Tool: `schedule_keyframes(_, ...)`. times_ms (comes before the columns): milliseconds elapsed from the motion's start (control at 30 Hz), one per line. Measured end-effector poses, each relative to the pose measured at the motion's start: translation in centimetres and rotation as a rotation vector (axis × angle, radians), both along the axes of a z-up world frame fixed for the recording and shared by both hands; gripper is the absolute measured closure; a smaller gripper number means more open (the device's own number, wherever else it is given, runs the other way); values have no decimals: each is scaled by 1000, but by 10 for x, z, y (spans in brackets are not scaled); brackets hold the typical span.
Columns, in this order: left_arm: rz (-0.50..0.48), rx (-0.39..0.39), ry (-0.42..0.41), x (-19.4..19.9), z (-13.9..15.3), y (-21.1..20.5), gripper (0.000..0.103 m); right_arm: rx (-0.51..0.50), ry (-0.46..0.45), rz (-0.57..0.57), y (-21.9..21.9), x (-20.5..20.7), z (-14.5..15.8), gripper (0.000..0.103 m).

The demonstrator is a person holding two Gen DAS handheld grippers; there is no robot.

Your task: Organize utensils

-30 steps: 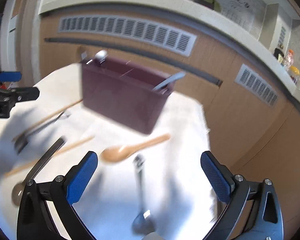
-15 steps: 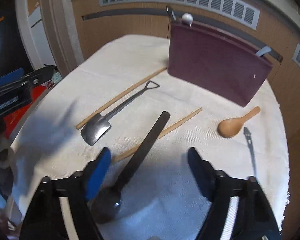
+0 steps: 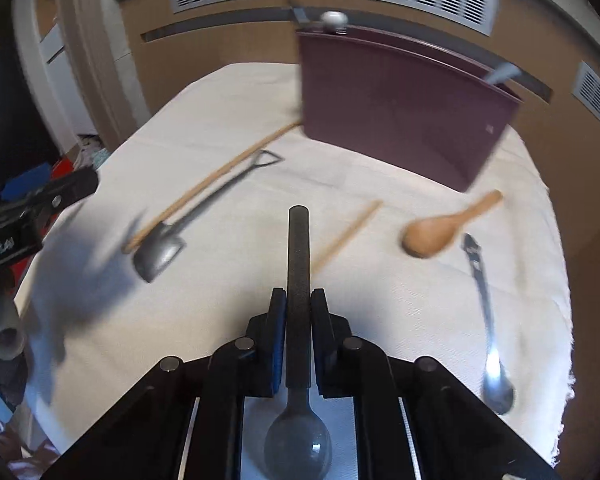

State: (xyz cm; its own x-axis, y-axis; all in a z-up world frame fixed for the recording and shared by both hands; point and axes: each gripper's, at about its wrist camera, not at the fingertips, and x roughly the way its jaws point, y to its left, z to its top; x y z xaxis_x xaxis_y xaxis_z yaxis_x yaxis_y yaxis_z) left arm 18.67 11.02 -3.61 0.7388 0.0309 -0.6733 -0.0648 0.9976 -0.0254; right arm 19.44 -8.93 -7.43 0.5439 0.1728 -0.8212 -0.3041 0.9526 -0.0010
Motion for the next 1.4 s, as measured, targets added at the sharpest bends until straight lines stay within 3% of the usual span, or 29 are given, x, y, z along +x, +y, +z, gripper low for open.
schedule_keyframes(200, -161, -53, 24, 1, -5, -30, 10, 19, 5, -135, -63, 4, -4, 92)
schedule_keyframes(267, -210, -64, 59, 2, -10, -41, 22, 34, 5, -167, -78, 4, -7, 92)
schedule_keyframes(333, -240, -80, 101, 3, -15, -49, 49, 56, 1, -182, -88, 0, -9, 92)
schedule_keyframes(400, -275, -113, 148, 5, -22, -56, 58, 79, -11, -182, -92, -4, -11, 92)
schedule_keyframes(567, -238, -38, 179, 5, -33, -61, 58, 110, -47, -169, -91, -6, -15, 90)
schedule_keyframes(700, -229, -25, 206, 7, -41, -60, 58, 139, -46, -165, -93, -5, -16, 89)
schedule_keyframes(967, -251, 28, 202, 22, -44, -75, 58, 130, -57, -141, -88, -8, -16, 78)
schedule_keyframes(1067, -249, 34, 199, 23, -44, -75, 64, 135, -58, -142, -89, -8, -16, 72)
schedule_keyframes(1133, -245, 38, 193, 19, -42, -75, 71, 140, -58, -143, -90, -8, -16, 70)
schedule_keyframes(1400, -273, -19, 112, -3, -4, -68, 70, 128, -69, -146, -88, -9, -16, 61)
